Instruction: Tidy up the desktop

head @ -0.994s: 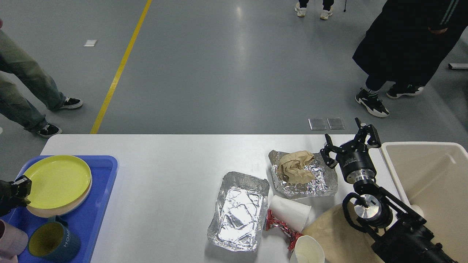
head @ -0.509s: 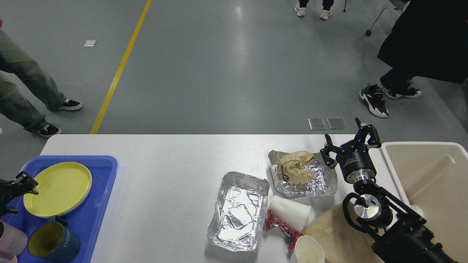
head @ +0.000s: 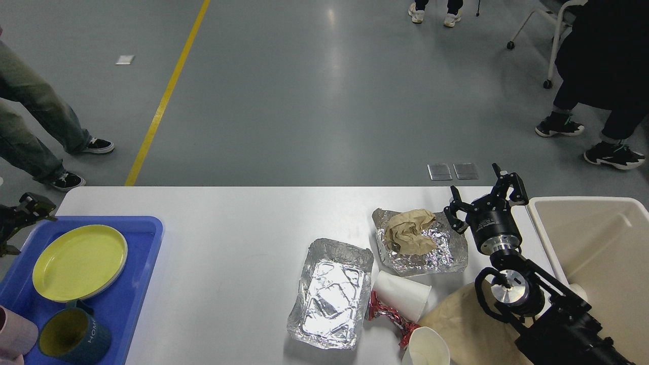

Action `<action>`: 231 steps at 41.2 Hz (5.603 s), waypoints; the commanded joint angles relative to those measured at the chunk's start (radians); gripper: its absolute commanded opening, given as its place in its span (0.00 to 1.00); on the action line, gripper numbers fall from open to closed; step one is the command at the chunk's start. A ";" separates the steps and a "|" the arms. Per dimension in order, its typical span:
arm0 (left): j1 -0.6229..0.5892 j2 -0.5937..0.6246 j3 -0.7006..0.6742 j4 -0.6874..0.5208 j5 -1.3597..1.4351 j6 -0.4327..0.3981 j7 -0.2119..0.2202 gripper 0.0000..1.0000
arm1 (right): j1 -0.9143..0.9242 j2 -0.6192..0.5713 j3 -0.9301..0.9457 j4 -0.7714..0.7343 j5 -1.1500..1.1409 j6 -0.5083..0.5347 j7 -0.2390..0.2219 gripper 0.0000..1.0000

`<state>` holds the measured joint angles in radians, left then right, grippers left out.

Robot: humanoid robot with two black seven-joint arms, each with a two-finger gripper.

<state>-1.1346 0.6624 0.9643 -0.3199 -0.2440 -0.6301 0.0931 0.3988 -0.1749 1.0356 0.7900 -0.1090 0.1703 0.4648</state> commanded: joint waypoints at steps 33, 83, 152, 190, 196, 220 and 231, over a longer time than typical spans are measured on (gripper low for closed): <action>-0.283 0.075 -0.419 -0.255 0.002 -0.030 -0.016 0.96 | 0.000 0.000 0.000 0.000 0.000 0.000 0.000 1.00; 0.978 -0.642 -2.629 -0.697 0.695 0.158 -0.176 0.96 | 0.000 0.000 0.000 0.000 0.000 0.000 0.000 1.00; 0.964 -0.649 -2.552 -0.614 0.532 0.125 -0.300 0.96 | 0.000 0.000 0.000 -0.002 0.000 0.000 0.000 1.00; 0.924 -0.630 -2.535 -0.558 0.534 0.110 -0.314 0.96 | 0.000 0.000 0.000 0.000 0.000 0.000 0.000 1.00; 0.924 -0.630 -2.535 -0.558 0.534 0.110 -0.314 0.96 | 0.000 0.000 0.000 0.000 0.000 0.000 0.000 1.00; 0.924 -0.630 -2.535 -0.558 0.534 0.110 -0.314 0.96 | 0.008 -0.005 0.001 -0.009 -0.001 -0.003 -0.002 1.00; 0.924 -0.630 -2.535 -0.558 0.534 0.110 -0.314 0.96 | 0.011 -0.008 0.021 0.009 0.002 0.000 0.002 1.00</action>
<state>-0.2100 0.0323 -1.5708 -0.8774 0.2900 -0.5200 -0.2209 0.4068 -0.1757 1.0531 0.7872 -0.1088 0.1672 0.4634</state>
